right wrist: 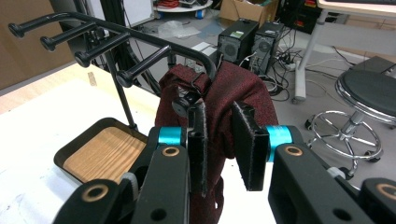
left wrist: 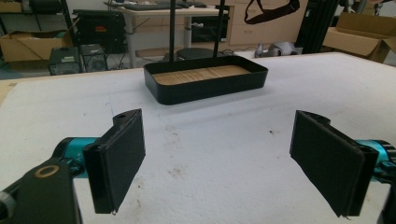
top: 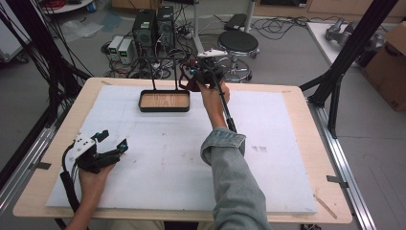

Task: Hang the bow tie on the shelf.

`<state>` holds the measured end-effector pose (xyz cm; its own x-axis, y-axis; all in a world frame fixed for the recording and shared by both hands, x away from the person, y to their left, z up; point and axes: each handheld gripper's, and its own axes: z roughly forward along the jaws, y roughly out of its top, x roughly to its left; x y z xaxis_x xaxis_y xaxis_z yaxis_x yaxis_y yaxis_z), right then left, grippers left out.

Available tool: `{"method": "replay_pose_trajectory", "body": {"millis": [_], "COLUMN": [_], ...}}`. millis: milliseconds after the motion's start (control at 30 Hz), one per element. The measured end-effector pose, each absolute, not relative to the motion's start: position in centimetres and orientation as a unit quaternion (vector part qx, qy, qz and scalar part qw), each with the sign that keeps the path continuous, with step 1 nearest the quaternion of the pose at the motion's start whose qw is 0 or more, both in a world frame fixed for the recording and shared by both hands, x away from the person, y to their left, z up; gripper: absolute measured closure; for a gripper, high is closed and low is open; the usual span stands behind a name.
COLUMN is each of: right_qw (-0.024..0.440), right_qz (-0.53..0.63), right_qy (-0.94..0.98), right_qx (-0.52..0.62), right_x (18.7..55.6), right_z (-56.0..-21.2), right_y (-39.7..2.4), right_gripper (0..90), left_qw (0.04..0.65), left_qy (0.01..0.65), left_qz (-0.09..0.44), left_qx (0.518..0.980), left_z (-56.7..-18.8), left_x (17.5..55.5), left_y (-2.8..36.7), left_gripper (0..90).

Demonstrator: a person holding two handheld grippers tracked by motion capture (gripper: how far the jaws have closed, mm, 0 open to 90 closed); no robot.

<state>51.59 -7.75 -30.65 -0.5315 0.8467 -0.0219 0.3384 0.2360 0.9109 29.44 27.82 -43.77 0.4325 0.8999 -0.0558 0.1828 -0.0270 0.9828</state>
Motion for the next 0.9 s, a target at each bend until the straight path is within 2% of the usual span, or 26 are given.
{"method": "replay_pose_trajectory", "body": {"millis": [900], "right_qw": [0.278], "right_qz": [0.482], "right_qy": [0.730], "right_qx": [0.397], "right_x": [50.97], "right_z": [-29.74], "right_y": [-8.25], "right_gripper": [68.9], "left_qw": [0.553], "left_qy": [0.422], "left_qz": [0.324], "left_qx": [0.641], "left_z": [-43.77], "left_x": [29.44], "left_y": [27.81], "left_gripper": [18.3]}}
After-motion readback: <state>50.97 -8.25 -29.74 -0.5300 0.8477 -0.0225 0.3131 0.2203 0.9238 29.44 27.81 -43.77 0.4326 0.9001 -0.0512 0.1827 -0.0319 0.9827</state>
